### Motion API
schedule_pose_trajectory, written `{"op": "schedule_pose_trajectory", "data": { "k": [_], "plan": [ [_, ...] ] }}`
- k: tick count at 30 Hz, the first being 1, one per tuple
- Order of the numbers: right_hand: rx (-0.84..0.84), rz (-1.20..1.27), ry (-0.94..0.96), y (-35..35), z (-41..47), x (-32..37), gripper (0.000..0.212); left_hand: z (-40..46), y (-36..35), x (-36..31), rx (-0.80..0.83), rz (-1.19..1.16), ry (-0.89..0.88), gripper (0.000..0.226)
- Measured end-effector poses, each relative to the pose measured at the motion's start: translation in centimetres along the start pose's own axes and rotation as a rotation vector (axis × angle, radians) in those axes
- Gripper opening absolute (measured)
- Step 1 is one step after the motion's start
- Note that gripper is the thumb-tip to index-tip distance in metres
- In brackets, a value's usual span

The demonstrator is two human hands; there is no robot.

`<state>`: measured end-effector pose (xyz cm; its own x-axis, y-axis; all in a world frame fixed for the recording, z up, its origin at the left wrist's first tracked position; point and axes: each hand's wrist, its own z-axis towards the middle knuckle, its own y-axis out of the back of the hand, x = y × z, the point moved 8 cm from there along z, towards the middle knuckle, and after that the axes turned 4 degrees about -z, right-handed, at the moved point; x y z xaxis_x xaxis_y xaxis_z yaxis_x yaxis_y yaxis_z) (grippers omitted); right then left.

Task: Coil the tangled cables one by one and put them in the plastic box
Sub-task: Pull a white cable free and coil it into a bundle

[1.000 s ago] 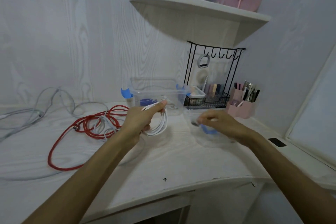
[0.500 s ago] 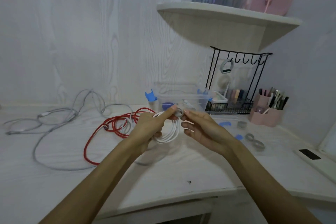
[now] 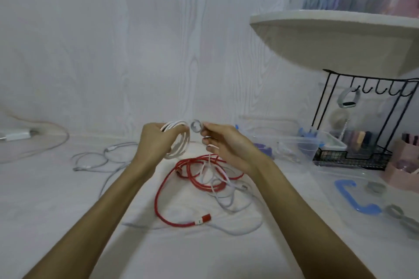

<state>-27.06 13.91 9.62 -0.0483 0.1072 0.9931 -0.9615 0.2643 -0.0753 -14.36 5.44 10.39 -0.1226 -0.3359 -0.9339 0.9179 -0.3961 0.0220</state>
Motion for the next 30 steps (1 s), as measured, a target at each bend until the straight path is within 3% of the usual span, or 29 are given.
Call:
{"op": "schedule_pose_trajectory", "data": {
  "k": [4, 10, 14, 19, 23, 27, 30],
  "plan": [
    [0.029, 0.03, -0.062, -2.0, 2.8, -2.8, 0.024, 1.3, 1.6, 2.3, -0.019, -0.052, 0.04, 0.014],
    [0.021, 0.125, -0.042, -1.1, 4.1, -6.1, 0.031, 1.9, 0.9, 5.0, 0.098, -0.048, 0.093, 0.027],
    [0.009, 0.144, 0.005, 0.2, 4.1, -7.5, 0.025, 1.5, 0.3, 6.5, 0.112, -0.018, 0.067, 0.015],
    [0.006, 0.01, 0.038, 0.1, 3.7, -7.2, 0.018, 1.2, 0.2, 5.5, 0.108, 0.009, -0.024, 0.023],
    [-0.134, -0.19, 0.088, -0.1, 3.1, -6.3, 0.015, 0.6, 0.5, 4.6, 0.009, 0.182, -0.201, 0.033],
    [-0.425, -0.491, 0.305, -0.3, 1.2, -3.9, 0.024, 0.0, 0.8, 4.1, -0.108, 0.293, -0.304, 0.048],
    [-0.534, -0.576, 0.366, -0.7, 0.4, -3.2, 0.019, -0.4, 0.8, 4.0, -0.162, 0.309, -0.36, 0.052]
  ]
}}
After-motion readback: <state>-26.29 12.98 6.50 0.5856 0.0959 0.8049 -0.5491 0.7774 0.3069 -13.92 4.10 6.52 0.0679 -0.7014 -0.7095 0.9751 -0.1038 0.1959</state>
